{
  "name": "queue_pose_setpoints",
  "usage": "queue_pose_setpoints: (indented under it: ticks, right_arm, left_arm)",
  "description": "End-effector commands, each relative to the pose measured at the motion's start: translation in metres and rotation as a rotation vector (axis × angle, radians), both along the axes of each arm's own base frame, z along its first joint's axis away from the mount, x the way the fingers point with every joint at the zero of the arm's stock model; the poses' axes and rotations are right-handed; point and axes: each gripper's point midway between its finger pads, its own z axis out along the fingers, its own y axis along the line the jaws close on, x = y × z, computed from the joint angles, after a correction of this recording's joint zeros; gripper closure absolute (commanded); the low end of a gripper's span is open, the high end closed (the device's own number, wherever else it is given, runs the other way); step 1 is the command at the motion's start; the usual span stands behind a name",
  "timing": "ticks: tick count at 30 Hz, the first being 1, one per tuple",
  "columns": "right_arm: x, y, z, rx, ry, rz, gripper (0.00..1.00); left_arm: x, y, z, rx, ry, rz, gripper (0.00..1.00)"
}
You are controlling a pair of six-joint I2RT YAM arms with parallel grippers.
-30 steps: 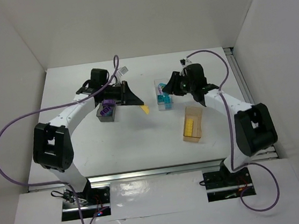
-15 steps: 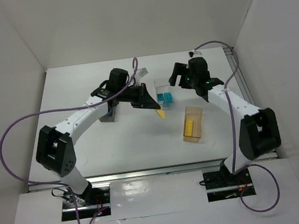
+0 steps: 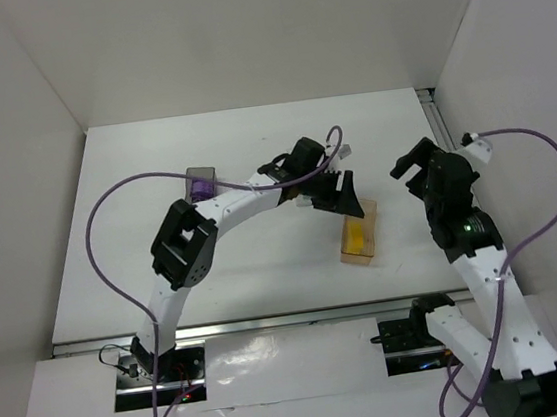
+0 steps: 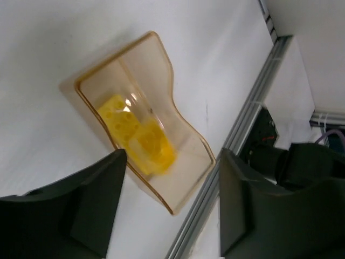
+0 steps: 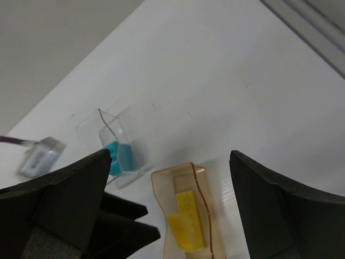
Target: Sort the legos into containers by color
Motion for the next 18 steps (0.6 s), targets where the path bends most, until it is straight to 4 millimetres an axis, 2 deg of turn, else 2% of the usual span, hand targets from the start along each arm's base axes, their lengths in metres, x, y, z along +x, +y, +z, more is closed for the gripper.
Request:
queue_pose_setpoints:
  ticks: [1, 2, 4, 5, 6, 9, 10, 11, 12, 13, 15, 16, 17, 18]
  right_arm:
    - [-0.024, -0.018, 0.012, -0.032, -0.03, -0.085, 0.0]
    - [-0.025, -0.018, 0.009, -0.033, -0.02, -0.084, 0.0]
    - [-0.022, -0.018, -0.002, -0.04, 0.027, -0.084, 0.0]
    - [-0.022, -0.018, -0.009, -0.044, 0.056, -0.083, 0.0]
    - [-0.02, -0.018, -0.012, -0.046, 0.068, -0.083, 0.0]
    - [-0.014, -0.013, -0.018, -0.03, 0.086, -0.068, 0.0]
    - [-0.012, -0.013, -0.021, -0.031, 0.098, -0.068, 0.0]
    - [-0.013, -0.016, -0.021, -0.039, 0.097, -0.083, 0.0]
    - [-0.013, -0.018, -0.026, -0.04, 0.117, -0.099, 0.0]
    - [-0.012, -0.021, -0.029, -0.051, 0.13, -0.115, 0.0]
    - [-0.011, -0.021, -0.033, -0.053, 0.144, -0.115, 0.0]
    - [-0.01, -0.021, -0.033, -0.053, 0.144, -0.115, 0.0]
    - [-0.01, -0.021, -0.036, -0.053, 0.145, -0.115, 0.0]
    - [-0.01, -0.021, -0.036, -0.061, 0.148, -0.111, 0.0]
  left_arm:
    - [0.012, -0.011, 0.012, -0.022, -0.001, -0.006, 0.26]
    - [0.012, -0.012, 0.015, -0.022, -0.001, -0.006, 0.24]
    - [0.013, -0.008, 0.031, -0.026, -0.032, -0.002, 0.13]
    - [0.013, -0.005, 0.038, -0.023, -0.053, 0.001, 0.13]
    - [0.011, 0.0, 0.058, -0.034, -0.094, 0.002, 0.13]
    - [0.012, 0.022, 0.081, 0.02, -0.173, 0.058, 0.17]
    - [0.014, 0.038, 0.102, 0.034, -0.234, 0.113, 0.17]
    - [0.011, 0.049, 0.108, 0.058, -0.26, 0.126, 0.18]
    - [0.016, 0.064, 0.118, 0.063, -0.284, 0.172, 0.18]
    - [0.017, 0.092, 0.132, 0.074, -0.316, 0.223, 0.18]
    - [0.028, 0.13, 0.141, 0.136, -0.373, 0.341, 0.18]
    - [0.037, 0.153, 0.146, 0.156, -0.4, 0.397, 0.12]
    - [0.037, 0.17, 0.138, 0.189, -0.404, 0.424, 0.07]
    - [0.042, 0.188, 0.142, 0.211, -0.434, 0.465, 0.07]
